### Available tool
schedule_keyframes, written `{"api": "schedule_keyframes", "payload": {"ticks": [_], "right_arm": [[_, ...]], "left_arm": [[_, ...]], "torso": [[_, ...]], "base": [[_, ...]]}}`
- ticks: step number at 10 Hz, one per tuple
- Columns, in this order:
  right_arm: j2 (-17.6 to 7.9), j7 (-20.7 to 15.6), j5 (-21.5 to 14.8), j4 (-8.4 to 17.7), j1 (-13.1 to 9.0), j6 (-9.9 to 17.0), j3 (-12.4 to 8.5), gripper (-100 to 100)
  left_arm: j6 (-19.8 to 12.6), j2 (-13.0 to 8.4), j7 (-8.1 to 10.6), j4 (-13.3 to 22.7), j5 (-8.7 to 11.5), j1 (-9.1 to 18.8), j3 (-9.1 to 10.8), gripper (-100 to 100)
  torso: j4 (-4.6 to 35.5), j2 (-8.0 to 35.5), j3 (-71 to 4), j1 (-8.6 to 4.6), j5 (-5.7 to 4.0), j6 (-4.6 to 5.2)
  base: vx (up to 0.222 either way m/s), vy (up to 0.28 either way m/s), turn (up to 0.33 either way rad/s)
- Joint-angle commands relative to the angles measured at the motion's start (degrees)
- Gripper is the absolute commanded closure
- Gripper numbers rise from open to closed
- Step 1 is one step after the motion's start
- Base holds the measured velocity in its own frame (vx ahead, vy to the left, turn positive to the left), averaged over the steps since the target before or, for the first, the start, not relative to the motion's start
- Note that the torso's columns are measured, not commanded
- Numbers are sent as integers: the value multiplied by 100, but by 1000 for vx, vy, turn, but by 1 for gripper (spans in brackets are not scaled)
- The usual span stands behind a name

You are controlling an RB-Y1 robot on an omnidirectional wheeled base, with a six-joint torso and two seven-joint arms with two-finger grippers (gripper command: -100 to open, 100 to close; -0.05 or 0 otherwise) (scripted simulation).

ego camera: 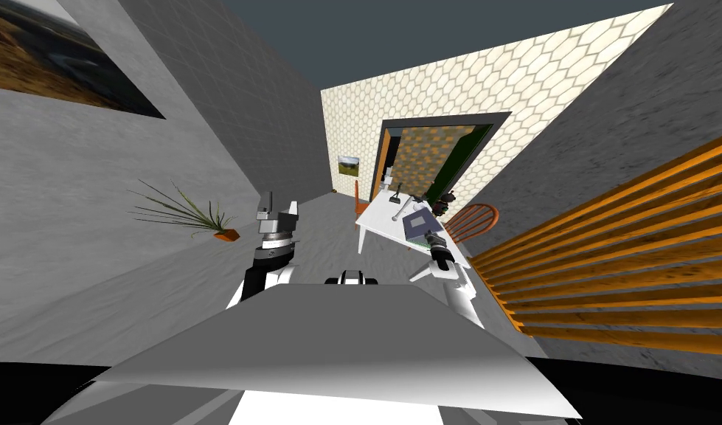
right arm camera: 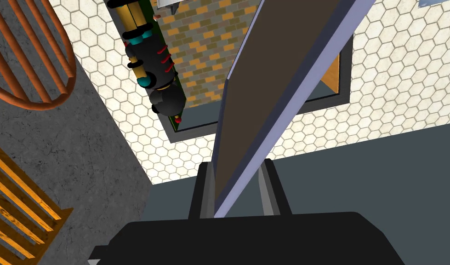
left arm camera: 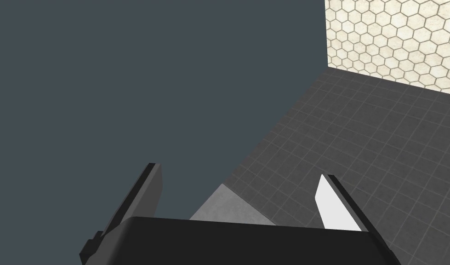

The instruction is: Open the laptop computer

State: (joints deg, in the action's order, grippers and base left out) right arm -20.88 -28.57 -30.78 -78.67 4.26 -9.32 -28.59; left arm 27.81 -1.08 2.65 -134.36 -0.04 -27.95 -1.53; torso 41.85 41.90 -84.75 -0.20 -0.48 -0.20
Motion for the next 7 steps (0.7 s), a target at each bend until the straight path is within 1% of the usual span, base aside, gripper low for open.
{"api": "schedule_keyframes", "payload": {"ticks": [1, 2, 3, 6, 7], "right_arm": [[251, 38, 95, 276, -58, -240, -12, 100], [353, 87, 171, 368, -78, -361, -29, 100], [353, 87, 171, 368, -78, -361, -29, 100], [659, 234, 400, 643, -139, -724, -80, 100], [567, 180, 360, 527, -155, -669, -147, 100]], "left_arm": [[0, 0, 0, 0, 0, 0, 0, 0], [0, 0, 0, 0, 0, 0, 0, 0], [0, 0, 0, 0, 0, 0, 0, 0], [0, 0, 0, 0, 0, 0, 0, 0], [0, 0, 0, 0, 0, 0, 0, 0]], "torso": [[-3, -6, -2, 7, -3, -10], [-6, -8, -4, 13, -4, -14], [-5, -8, -5, 12, -2, -11], [-11, -16, -9, 14, -9, -21], [-11, -18, -9, 5, -11, -22]], "base": [[10, -41, -64], [19, -53, -73], [11, -37, -38], [19, -53, -71], [-1, -25, -36]]}}
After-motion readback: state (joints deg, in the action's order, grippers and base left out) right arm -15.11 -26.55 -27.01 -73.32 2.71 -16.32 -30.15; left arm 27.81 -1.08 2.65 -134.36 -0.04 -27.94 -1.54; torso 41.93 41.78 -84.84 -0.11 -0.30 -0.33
